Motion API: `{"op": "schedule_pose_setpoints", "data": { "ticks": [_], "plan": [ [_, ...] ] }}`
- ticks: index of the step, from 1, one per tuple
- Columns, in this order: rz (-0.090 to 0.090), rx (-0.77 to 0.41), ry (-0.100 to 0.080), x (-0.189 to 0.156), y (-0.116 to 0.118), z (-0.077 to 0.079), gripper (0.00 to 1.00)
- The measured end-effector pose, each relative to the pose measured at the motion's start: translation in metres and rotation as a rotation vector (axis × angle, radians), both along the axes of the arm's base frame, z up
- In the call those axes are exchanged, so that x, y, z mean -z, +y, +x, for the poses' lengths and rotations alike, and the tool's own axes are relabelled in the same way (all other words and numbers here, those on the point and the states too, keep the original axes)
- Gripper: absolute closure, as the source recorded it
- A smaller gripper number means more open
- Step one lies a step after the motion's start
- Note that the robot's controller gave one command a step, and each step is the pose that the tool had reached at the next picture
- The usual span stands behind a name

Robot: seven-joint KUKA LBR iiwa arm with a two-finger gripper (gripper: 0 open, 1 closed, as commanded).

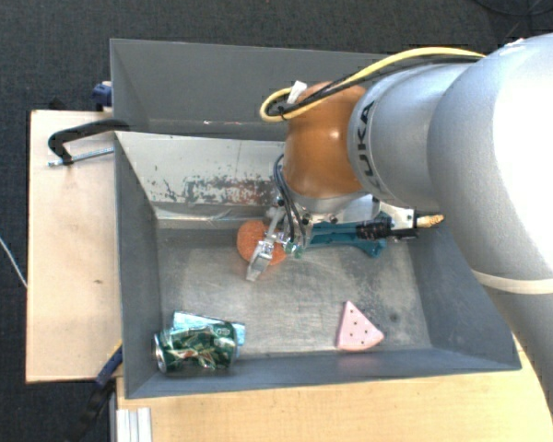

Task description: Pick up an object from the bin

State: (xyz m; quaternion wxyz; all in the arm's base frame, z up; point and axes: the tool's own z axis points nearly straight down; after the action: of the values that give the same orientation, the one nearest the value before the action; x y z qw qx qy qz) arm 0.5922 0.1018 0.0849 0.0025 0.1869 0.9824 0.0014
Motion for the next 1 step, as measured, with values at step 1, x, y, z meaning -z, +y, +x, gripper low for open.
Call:
{"op": "schedule_pose_setpoints", "data": {
  "ticks": [1],
  "plan": [
    [-0.003,-0.305,-0.007,0.0074,0.0071,0.0124,1.00]
  ]
}}
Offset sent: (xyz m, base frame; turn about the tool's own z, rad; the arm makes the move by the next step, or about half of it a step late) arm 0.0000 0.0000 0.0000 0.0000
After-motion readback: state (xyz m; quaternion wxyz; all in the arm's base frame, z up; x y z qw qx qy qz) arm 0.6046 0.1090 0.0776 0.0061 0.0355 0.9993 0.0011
